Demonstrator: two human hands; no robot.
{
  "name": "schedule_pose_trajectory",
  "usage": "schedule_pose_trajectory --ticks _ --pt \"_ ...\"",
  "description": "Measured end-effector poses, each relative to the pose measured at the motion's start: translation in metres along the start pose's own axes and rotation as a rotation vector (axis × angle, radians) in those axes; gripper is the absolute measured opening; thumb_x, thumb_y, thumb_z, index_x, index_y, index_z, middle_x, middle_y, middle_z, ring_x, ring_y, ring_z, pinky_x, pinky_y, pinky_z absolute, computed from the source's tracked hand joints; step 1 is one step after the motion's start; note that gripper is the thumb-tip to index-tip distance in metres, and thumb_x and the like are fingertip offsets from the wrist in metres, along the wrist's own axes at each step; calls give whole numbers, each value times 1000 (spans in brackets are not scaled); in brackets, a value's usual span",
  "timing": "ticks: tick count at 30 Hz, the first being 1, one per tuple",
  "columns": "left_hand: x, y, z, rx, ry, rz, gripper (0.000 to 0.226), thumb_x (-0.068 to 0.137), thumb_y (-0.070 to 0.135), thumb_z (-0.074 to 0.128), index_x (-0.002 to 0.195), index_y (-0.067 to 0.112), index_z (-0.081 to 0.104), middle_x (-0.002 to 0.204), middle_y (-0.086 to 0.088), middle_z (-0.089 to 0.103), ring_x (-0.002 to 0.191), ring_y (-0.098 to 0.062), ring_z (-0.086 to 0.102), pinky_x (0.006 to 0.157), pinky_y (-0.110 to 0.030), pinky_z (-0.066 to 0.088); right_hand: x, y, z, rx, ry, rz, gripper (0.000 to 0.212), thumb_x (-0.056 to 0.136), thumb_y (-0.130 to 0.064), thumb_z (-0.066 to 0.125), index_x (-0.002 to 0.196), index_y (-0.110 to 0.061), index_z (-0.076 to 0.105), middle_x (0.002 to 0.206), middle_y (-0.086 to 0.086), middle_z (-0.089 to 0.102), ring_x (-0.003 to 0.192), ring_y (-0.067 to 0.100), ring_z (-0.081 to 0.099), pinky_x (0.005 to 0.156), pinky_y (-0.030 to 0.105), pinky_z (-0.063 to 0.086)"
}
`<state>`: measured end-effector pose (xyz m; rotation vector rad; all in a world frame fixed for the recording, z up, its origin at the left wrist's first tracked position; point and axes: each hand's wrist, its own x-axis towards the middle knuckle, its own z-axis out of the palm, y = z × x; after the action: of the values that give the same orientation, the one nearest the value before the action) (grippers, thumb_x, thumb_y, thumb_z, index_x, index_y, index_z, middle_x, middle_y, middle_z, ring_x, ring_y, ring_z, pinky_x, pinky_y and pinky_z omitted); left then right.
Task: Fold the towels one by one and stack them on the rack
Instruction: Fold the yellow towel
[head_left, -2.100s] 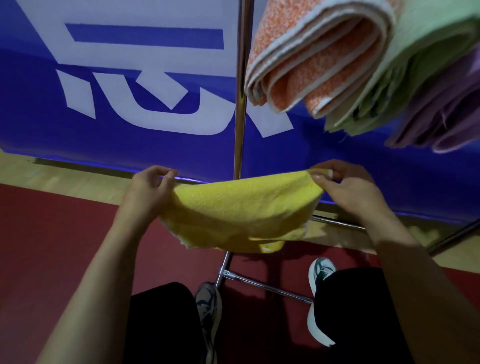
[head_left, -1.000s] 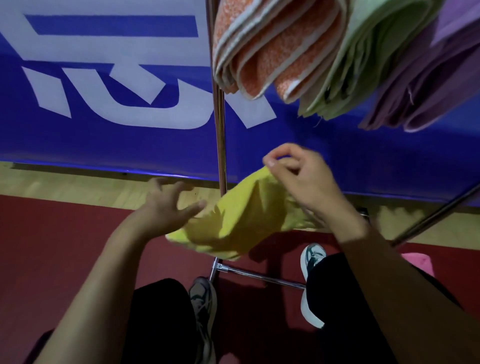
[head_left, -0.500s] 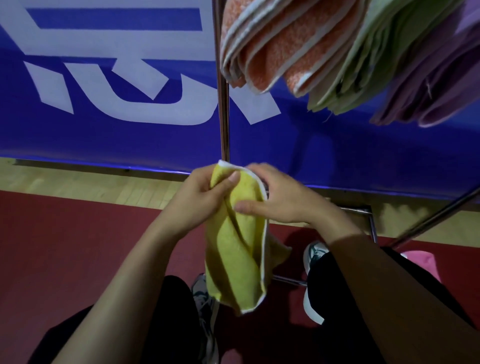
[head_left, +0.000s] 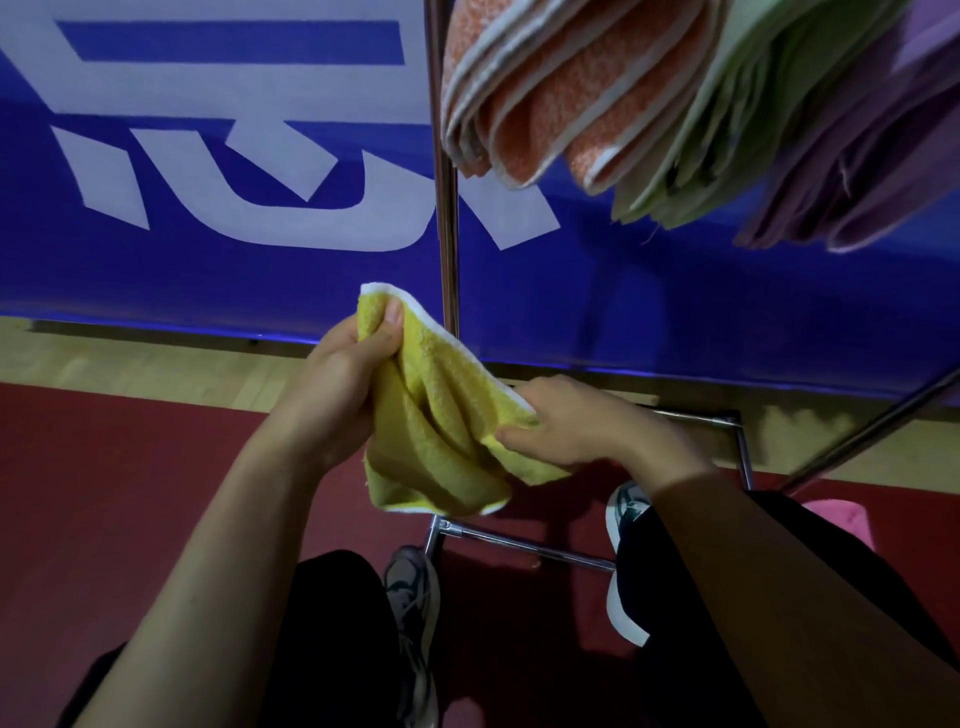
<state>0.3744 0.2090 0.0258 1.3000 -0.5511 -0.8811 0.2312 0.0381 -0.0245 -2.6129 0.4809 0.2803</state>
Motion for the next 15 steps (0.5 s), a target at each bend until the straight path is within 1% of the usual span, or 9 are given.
schedule_pose_trajectory --ticks 2,3,5,7,8,11,13,14,15 --pt "0 0 0 -64 -81 -51 33 100 36 51 93 5 60 84 -13 70 82 -25 74 73 -37 62 0 -6 2 46 -1 3 22 97 -38 56 100 -17 62 96 5 66 95 28 61 77 37 46" --pt "0 1 0 -81 -106 -78 36 100 39 49 89 7 62 81 -11 69 78 -24 73 71 -34 61 0 -7 1 95 19 10 12 97 -34 54 95 -24 59 91 2 64 91 28 59 75 37 43" --pt "4 0 -1 -109 -138 -141 48 103 50 43 75 15 59 70 -3 56 64 -16 60 62 -27 55 0 -7 -1 215 118 37 12 96 -26 52 85 -26 48 83 -1 57 85 29 55 71 40 40" --pt "9 -4 0 -71 -150 -234 58 97 67 37 72 17 49 65 -1 43 58 -14 45 54 -24 47 2 -3 -4 291 234 38 7 96 -21 53 93 -23 47 82 2 58 81 30 54 70 42 43" --pt "11 -8 1 18 -146 -281 62 92 74 36 74 16 50 66 -4 44 59 -16 46 53 -25 46 1 -2 -6 312 281 16 9 95 -17 53 98 -22 46 81 4 60 78 29 54 69 43 44" --pt "15 -24 6 328 -131 -337 69 92 77 31 83 18 67 75 -5 66 73 -19 64 66 -30 52 -3 -10 -5 382 359 -112 23 91 -10 56 101 -26 45 77 0 63 71 24 57 65 46 47" --pt "12 -29 14 392 -215 -354 71 89 79 34 95 21 76 89 -6 76 86 -19 71 79 -34 55 -6 -17 -2 400 363 -192 27 91 -11 59 101 -31 44 79 -3 65 72 19 61 64 45 49" --pt "11 -29 17 401 -256 -353 74 87 81 38 101 19 77 95 -9 77 90 -20 72 82 -35 55 -7 -19 -1 398 368 -211 27 92 -11 59 101 -32 44 79 -6 65 73 16 62 64 43 49" --pt "9 -29 20 389 -268 -337 73 88 78 43 104 15 76 95 -10 78 89 -19 73 80 -33 57 -8 -21 -1 397 386 -220 27 93 -11 58 100 -34 45 79 -9 64 74 14 62 64 40 49"
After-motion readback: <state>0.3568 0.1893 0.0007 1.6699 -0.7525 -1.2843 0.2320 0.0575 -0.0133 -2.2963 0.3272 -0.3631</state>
